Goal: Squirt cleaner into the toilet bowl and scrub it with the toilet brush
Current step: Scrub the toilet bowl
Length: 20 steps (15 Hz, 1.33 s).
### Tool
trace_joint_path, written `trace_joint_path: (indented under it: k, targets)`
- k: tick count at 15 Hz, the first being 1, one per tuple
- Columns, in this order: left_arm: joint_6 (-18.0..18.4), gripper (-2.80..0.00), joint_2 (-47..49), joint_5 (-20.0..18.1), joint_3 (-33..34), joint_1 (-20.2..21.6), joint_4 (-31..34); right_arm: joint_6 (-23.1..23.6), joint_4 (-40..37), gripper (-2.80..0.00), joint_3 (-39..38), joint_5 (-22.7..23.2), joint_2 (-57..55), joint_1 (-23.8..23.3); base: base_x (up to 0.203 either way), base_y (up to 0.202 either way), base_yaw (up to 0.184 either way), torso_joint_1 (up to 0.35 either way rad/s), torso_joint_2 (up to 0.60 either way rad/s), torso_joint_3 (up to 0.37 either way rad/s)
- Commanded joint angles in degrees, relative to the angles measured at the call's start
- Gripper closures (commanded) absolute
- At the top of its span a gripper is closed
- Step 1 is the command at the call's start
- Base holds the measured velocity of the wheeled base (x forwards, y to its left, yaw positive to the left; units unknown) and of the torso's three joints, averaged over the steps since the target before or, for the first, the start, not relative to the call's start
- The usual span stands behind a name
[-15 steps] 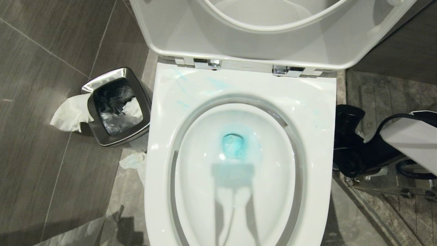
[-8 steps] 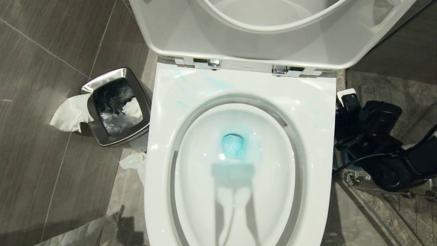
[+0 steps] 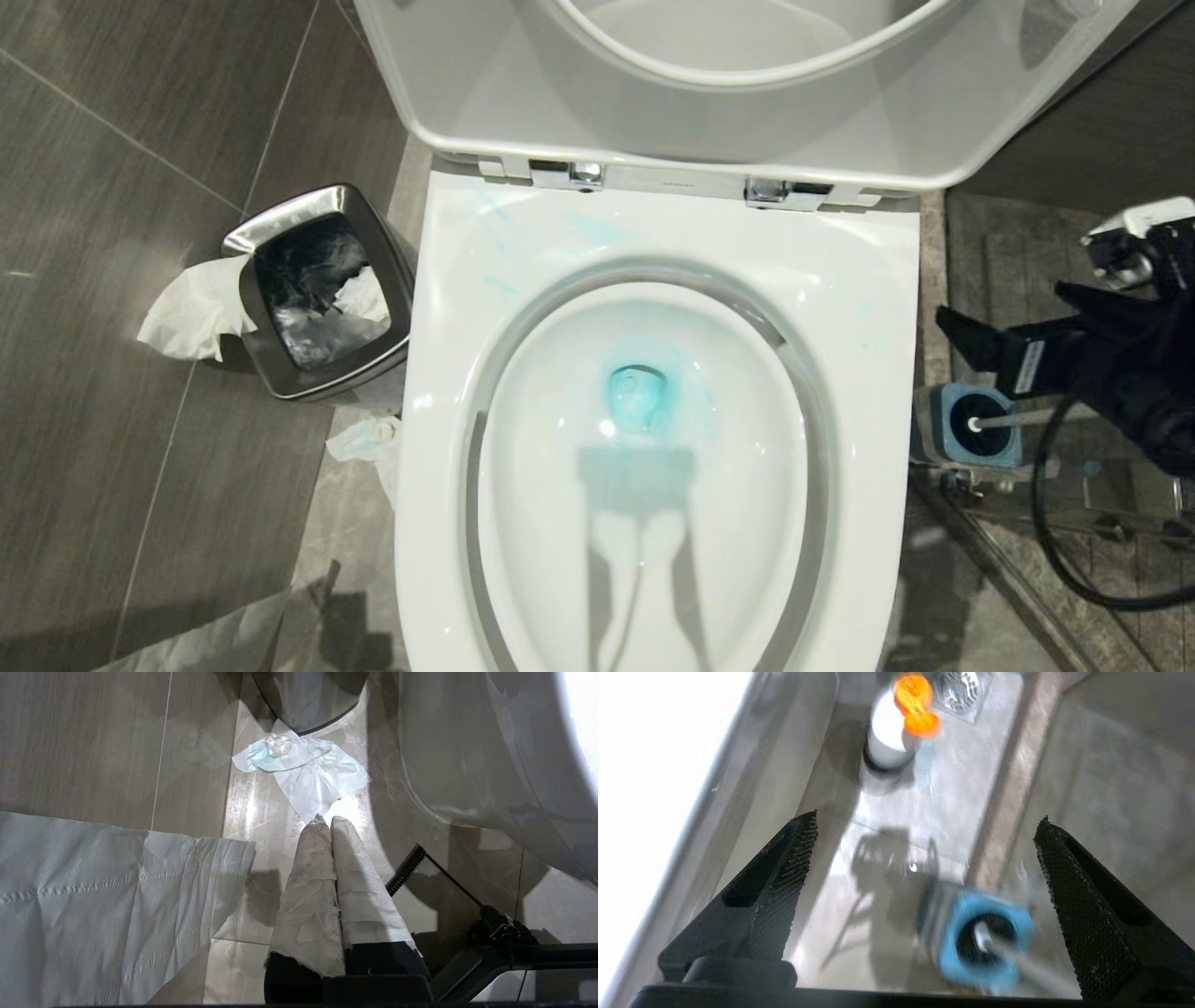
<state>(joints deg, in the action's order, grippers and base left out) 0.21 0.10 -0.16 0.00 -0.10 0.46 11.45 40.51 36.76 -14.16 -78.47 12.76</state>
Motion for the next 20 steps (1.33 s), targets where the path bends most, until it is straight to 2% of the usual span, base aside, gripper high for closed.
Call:
trace_joint_path:
  k: [1, 3, 5, 9, 13, 15, 17, 20]
  targets:
    - [0.0, 0.0, 0.1, 0.0, 0.1, -0.1, 0.1, -3.7, -21.0, -2.8, 4.6, -0.8, 12.3, 0.7, 0.0, 0.0, 0.0, 0.0, 0.0, 0.0]
    - [0.0, 0.0, 0.1, 0.0, 0.1, 0.0, 0.0, -5.2, -30.4, -2.8, 9.9, -1.1, 13.3, 0.9, 0.0, 0.0, 0.0, 0.0, 0.0, 0.0]
    - [0.0, 0.0, 0.1, 0.0, 0.1, 0.0, 0.0, -6.2, -38.3, -2.8, 11.1, -1.1, 16.2, 1.4, 0.0, 0.0, 0.0, 0.0, 0.0, 0.0]
    - [0.0, 0.0, 0.1, 0.0, 0.1, 0.0, 0.0, -11.7, -54.1, -2.8, 17.4, -1.1, 19.2, 1.6, 0.0, 0.0, 0.0, 0.0, 0.0, 0.0]
    - [0.0, 0.0, 0.1, 0.0, 0.1, 0.0, 0.0, -12.1, -56.8, -2.8, 17.8, -1.5, 22.2, 1.6, 0.0, 0.0, 0.0, 0.0, 0.0, 0.0]
    - [0.0, 0.0, 0.1, 0.0, 0.1, 0.0, 0.0, -11.9, -62.3, -2.8, 20.4, -1.8, 23.2, 1.6, 0.0, 0.0, 0.0, 0.0, 0.0, 0.0]
    - [0.0, 0.0, 0.1, 0.0, 0.1, 0.0, 0.0, -11.8, -70.9, -2.8, 23.9, -1.7, 24.9, 1.6, 0.0, 0.0, 0.0, 0.0, 0.0, 0.0]
    - [0.0, 0.0, 0.1, 0.0, 0.1, 0.0, 0.0, -13.7, -71.8, -2.8, 24.1, -1.4, 27.1, 1.6, 0.0, 0.0, 0.0, 0.0, 0.0, 0.0]
